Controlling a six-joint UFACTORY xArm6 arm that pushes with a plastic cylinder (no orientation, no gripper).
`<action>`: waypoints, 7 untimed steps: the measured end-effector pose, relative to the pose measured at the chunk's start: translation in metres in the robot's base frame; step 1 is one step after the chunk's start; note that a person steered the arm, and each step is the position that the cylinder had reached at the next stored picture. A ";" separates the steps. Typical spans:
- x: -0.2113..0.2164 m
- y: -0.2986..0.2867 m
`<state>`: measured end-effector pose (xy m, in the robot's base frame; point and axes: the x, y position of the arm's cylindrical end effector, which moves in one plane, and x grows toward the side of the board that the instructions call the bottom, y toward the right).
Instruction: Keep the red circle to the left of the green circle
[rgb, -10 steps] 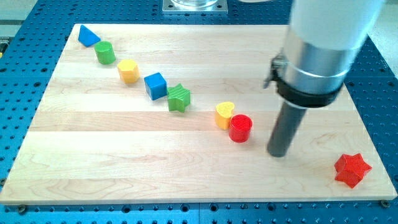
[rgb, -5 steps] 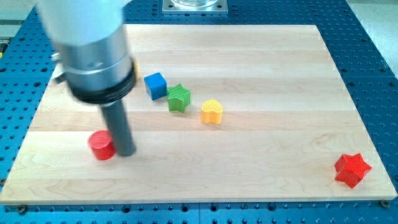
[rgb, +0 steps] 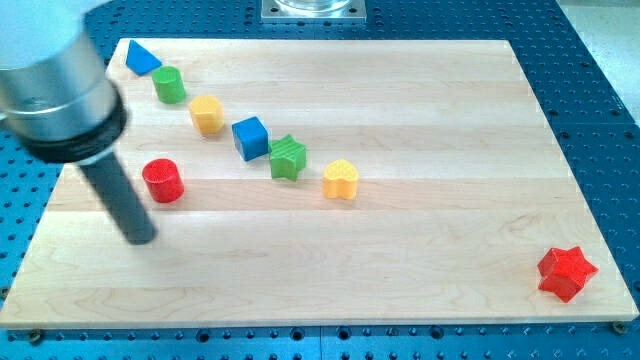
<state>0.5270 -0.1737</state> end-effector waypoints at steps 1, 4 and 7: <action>-0.051 0.017; -0.100 0.009; -0.092 -0.026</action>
<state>0.4351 -0.1993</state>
